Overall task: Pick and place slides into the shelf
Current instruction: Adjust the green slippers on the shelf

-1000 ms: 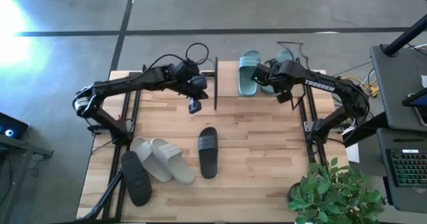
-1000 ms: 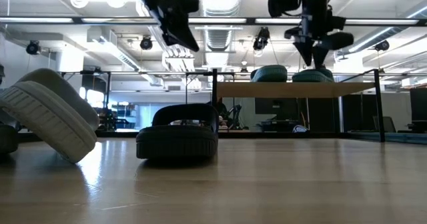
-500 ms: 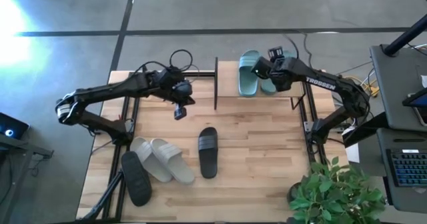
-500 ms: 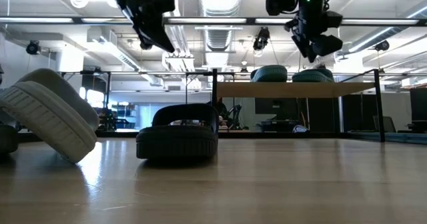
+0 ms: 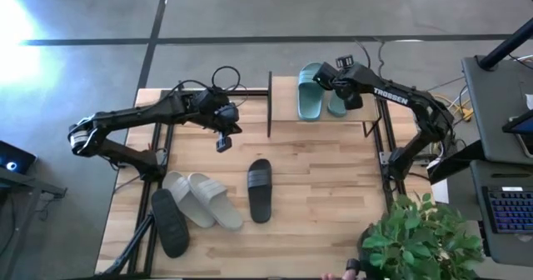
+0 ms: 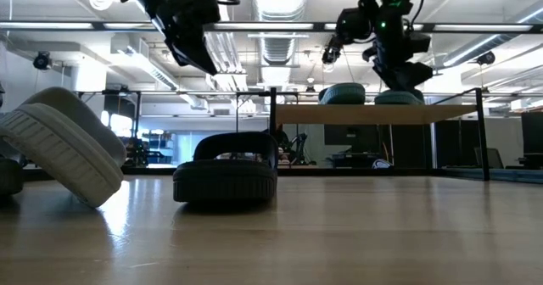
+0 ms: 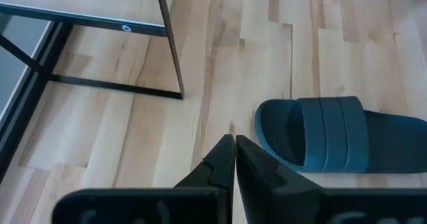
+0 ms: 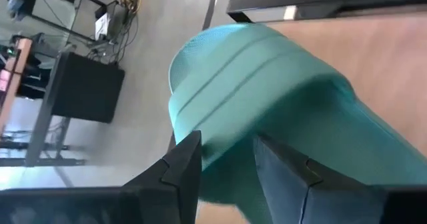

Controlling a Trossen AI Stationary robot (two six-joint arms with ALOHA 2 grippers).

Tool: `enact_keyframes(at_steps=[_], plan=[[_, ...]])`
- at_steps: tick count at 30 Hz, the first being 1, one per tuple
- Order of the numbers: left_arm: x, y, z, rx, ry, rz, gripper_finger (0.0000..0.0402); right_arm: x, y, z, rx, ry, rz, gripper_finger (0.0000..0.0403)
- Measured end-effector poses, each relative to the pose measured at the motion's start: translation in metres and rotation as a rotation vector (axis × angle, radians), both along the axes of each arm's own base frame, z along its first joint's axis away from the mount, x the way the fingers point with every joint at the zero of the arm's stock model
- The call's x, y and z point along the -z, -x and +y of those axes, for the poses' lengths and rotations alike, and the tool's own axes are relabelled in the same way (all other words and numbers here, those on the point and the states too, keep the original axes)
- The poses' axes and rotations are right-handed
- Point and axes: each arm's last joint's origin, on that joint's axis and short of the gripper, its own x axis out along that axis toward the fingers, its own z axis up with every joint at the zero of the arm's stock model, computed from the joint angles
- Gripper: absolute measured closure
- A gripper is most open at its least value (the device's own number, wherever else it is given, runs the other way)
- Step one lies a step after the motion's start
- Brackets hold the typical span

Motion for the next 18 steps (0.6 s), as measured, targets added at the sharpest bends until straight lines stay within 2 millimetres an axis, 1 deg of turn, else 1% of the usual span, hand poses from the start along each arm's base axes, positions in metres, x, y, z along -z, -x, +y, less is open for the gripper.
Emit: enact_keyframes(at_steps=[4,8,11,15,18], plan=[[0.000,0.000,0.000,-0.027,0.028,-0.002,0.0402,0.001,-0.002,-0.006,-0.085,-0.012,0.106,0.0298],[0.001,0.000,0.000,-0.028,0.028,-0.002,0.0402,0.000,-0.006,-0.011,-0.205,-0.032,0.212,0.0344],[0.000,0.000,0.000,-0.029,0.026,-0.007,0.0402,0.000,-0.004,-0.016,-0.281,-0.093,0.260,0.0381],[0.000,-0.001,0.000,-0.030,0.024,-0.015,0.0402,-0.001,-0.004,-0.014,-0.327,-0.123,0.268,0.0391],[-0.001,-0.001,0.001,-0.030,0.022,-0.023,0.0402,-0.004,-0.010,-0.004,-0.369,-0.114,0.267,0.0393]])
